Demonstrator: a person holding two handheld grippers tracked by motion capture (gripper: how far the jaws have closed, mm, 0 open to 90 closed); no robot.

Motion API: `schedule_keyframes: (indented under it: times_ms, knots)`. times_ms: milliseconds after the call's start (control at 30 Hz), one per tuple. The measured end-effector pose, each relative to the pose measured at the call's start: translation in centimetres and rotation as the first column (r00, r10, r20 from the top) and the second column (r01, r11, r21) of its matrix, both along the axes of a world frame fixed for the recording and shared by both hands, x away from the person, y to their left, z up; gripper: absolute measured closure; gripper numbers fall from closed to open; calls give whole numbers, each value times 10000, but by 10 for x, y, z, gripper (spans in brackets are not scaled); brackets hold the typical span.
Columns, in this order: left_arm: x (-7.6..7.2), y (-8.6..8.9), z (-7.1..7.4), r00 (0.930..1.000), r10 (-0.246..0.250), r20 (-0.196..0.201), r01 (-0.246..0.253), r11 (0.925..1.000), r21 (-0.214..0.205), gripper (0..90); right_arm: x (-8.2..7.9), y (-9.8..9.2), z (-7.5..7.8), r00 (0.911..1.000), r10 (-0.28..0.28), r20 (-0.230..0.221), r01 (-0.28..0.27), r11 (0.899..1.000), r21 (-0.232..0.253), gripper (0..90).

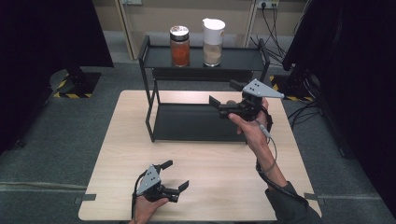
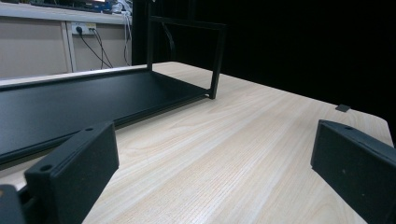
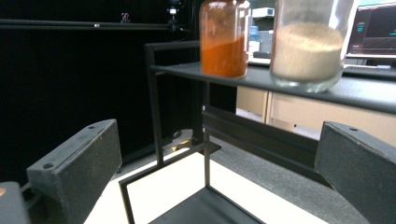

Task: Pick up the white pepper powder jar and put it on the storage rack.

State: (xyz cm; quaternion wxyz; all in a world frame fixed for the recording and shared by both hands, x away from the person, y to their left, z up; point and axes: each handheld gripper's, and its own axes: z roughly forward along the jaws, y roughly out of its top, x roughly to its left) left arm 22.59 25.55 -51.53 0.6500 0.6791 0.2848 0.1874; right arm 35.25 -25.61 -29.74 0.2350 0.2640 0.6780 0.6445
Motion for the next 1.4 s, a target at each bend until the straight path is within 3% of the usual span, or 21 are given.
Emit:
schedule_keyframes:
  times_ms: [733,1133,1400]
  knots:
    - [-1,0,0,10000,56,32,-56,10000,28,0,-30,-13,-57,9983,474,-334,-476,9988,-68,7]
    - [-1,1,0,9999,121,38,-121,9999,3,0,-54,-22,-94,9968,654,-453,-656,9978,-25,7]
    - [-1,1,0,9999,147,35,-147,9999,22,0,-68,-25,-110,9961,715,-520,-714,9974,27,7]
